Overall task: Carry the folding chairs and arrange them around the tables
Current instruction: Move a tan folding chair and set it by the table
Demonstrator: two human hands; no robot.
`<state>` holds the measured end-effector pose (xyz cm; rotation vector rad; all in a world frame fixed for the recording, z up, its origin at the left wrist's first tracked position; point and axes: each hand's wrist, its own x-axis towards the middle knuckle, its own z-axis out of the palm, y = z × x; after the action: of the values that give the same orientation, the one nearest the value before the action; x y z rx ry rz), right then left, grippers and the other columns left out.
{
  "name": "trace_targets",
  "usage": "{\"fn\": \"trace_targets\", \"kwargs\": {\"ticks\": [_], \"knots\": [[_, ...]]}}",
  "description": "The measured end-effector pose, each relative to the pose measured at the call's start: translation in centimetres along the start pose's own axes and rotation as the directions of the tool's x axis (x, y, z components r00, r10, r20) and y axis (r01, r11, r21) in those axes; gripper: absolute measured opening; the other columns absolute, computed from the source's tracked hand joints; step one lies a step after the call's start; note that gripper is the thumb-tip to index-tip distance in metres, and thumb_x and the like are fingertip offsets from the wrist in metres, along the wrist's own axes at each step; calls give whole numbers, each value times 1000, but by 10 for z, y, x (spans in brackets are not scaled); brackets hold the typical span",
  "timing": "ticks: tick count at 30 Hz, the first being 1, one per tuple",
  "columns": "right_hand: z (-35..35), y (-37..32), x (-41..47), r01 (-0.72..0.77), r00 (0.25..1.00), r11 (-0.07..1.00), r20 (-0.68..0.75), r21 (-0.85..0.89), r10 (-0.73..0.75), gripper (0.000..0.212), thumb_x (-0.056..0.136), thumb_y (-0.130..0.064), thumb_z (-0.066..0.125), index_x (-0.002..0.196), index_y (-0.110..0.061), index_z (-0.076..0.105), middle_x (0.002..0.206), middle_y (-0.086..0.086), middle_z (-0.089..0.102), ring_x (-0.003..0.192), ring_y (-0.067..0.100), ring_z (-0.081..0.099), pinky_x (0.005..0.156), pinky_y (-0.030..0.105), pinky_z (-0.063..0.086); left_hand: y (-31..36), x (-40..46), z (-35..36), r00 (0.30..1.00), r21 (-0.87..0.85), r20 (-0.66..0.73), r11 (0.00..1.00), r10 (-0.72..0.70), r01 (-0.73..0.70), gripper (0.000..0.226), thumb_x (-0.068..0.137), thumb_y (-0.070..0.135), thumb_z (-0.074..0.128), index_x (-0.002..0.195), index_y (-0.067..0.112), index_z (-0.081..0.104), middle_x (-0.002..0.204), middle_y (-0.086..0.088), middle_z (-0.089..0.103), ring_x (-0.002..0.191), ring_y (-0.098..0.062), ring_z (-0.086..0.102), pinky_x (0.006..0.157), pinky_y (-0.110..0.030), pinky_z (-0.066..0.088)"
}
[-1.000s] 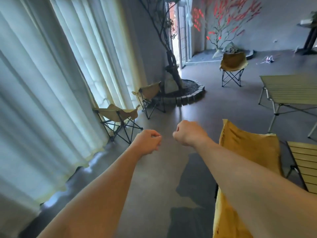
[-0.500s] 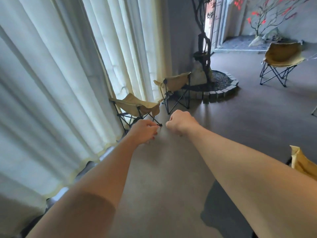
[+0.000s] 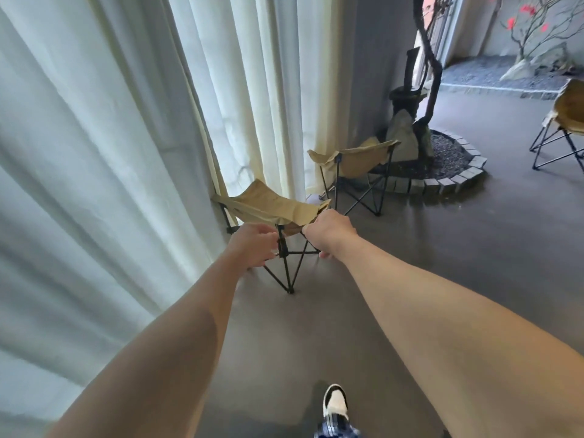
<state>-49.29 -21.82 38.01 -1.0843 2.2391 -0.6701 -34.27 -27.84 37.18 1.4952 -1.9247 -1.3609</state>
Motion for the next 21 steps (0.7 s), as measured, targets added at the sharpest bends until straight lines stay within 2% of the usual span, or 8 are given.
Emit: {"fn": "trace_targets", "kwargs": {"ticks": [2, 4, 7, 13, 17, 19, 21], "knots": [[8, -12, 60, -40, 999, 999, 35, 22, 40, 26, 87, -23, 49, 107, -9, 57, 93, 9, 60, 62, 24, 70, 57, 27, 56, -4, 56, -9, 999, -17, -7, 999, -36, 35, 11, 94, 19, 57, 92, 21, 68, 95, -7, 69, 84, -23, 69, 61, -26, 50], [12, -28, 116, -75, 995, 997, 76, 36, 72, 28, 85, -21, 47, 109, -10, 55, 87, 8, 57, 66, 26, 72, 63, 32, 60, -3, 108, -19, 997, -32, -23, 997, -74, 73, 13, 94, 16, 57, 100, 16, 68, 100, -10, 68, 86, -24, 67, 58, -25, 48], [18, -56, 196, -109, 990, 992, 100, 59, 103, 32, 80, -20, 47, 109, -7, 56, 85, 9, 58, 68, 27, 73, 73, 38, 61, 5, 183, -38, 995, -79, -43, 993, -95, 91, 17, 95, 12, 55, 105, 9, 68, 91, -9, 64, 79, -23, 61, 58, -25, 44], [49, -104, 334, -161, 973, 987, 165, 3, 158, 38, 87, -24, 48, 119, -6, 53, 92, 11, 60, 80, 29, 70, 78, 41, 61, -6, 334, -75, 977, -117, -88, 976, -192, 182, 18, 92, 9, 51, 100, 8, 67, 88, -9, 61, 79, -24, 60, 61, -29, 46], [90, -111, 425, -269, 946, 963, 184, -20, 268, 43, 88, -30, 50, 123, -6, 53, 101, 11, 50, 97, 33, 64, 86, 44, 58, -41, 439, -79, 957, -62, -22, 956, -289, 288, 17, 91, 16, 51, 99, 17, 66, 97, -8, 64, 89, -25, 65, 67, -32, 54], [117, -111, 470, -334, 924, 942, 190, -16, 331, 45, 90, -31, 51, 128, -6, 51, 104, 10, 46, 100, 33, 62, 88, 45, 56, -63, 489, -76, 945, -38, 13, 944, -327, 327, 21, 91, 18, 50, 103, 16, 67, 98, -8, 63, 90, -26, 62, 63, -31, 55], [148, -111, 517, -404, 898, 915, 192, 8, 395, 44, 93, -31, 52, 129, -5, 51, 108, 10, 47, 99, 31, 57, 91, 44, 54, -85, 540, -73, 933, -9, 49, 934, -355, 356, 23, 90, 17, 49, 105, 16, 67, 97, -4, 61, 91, -24, 60, 73, -35, 57]]}}
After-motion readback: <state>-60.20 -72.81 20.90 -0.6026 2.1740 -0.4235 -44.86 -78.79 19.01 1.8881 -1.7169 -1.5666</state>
